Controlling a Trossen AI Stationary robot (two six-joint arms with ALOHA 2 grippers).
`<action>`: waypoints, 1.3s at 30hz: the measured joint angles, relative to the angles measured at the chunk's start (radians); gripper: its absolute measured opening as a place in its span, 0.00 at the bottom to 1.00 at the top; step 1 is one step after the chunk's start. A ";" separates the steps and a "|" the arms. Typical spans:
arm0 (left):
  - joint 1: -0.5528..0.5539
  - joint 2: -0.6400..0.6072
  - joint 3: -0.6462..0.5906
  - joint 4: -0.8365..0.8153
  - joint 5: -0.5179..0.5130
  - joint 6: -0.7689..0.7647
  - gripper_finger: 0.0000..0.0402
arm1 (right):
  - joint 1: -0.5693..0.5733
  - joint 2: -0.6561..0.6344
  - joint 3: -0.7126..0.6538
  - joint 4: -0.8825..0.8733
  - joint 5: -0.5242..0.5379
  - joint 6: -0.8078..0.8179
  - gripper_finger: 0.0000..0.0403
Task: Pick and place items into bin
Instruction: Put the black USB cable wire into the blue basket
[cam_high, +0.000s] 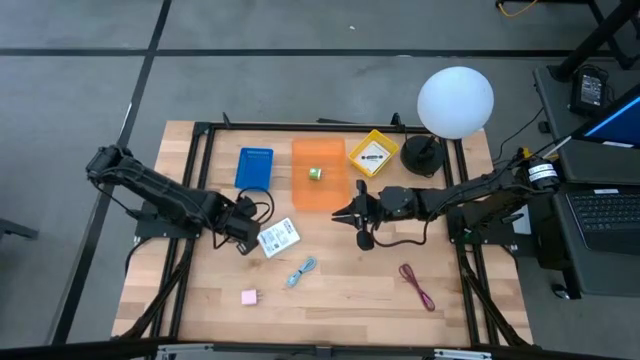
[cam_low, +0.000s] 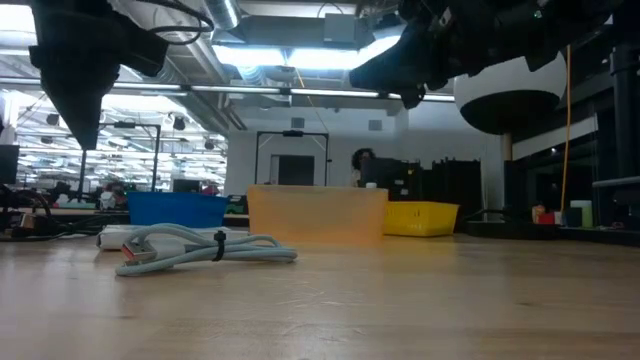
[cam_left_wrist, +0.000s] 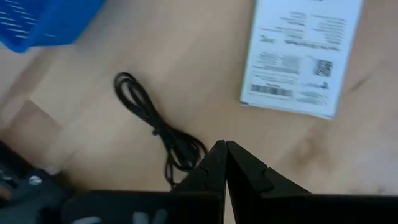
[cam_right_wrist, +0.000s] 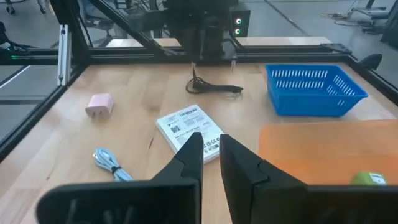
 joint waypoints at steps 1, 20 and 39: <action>0.002 0.000 0.000 -0.003 -0.001 0.000 0.01 | 0.000 0.000 0.000 0.001 0.000 -0.001 0.09; 0.048 0.000 -0.114 -0.036 -0.015 -0.121 0.34 | 0.003 0.000 0.000 0.001 0.000 -0.027 0.09; 0.048 0.000 -0.279 0.167 0.042 -0.232 0.40 | 0.003 0.000 0.000 0.001 0.000 -0.029 0.09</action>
